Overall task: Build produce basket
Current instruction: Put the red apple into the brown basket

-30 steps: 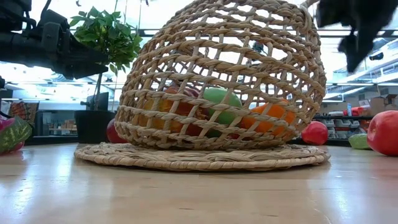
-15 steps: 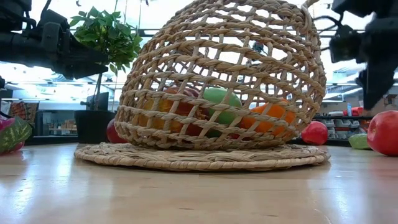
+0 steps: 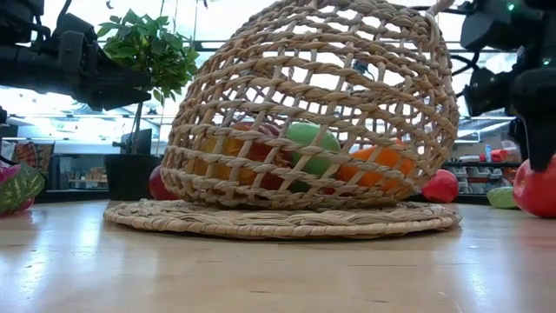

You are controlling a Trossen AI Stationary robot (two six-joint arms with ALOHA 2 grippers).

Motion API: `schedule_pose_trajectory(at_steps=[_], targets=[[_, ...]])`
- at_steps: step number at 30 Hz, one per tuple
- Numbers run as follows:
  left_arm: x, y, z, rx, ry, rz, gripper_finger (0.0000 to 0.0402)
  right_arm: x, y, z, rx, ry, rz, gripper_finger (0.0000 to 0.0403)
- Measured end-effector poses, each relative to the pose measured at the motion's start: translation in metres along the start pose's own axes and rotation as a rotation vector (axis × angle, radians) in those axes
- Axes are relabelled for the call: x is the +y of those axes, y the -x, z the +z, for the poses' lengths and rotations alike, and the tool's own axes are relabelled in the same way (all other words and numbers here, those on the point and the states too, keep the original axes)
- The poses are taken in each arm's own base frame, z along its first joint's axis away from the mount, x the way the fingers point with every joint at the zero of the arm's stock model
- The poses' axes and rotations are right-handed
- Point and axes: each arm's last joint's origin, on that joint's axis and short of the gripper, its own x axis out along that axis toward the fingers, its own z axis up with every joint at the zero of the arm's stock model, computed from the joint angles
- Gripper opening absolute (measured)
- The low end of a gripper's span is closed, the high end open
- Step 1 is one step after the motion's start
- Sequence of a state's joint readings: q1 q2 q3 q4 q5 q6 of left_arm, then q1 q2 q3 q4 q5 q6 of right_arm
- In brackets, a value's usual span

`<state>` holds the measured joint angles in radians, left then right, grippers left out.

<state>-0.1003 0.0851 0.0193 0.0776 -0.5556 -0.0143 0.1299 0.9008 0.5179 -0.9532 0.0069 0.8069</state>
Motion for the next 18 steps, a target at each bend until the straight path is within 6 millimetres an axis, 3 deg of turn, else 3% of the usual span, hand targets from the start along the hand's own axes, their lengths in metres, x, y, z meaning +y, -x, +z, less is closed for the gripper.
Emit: schedule_pose_trajectory(at_steps=[8,18], targets=[[0.000,0.000,0.000,0.000,0.000,0.000,0.0398,0.005,-0.013,0.004,0.076,0.018,-0.054,0.0374],[0.000,0.000,0.000,0.000,0.000,0.000,0.0398,0.006,-0.015,0.005,0.098,-0.004,-0.047,0.0367]])
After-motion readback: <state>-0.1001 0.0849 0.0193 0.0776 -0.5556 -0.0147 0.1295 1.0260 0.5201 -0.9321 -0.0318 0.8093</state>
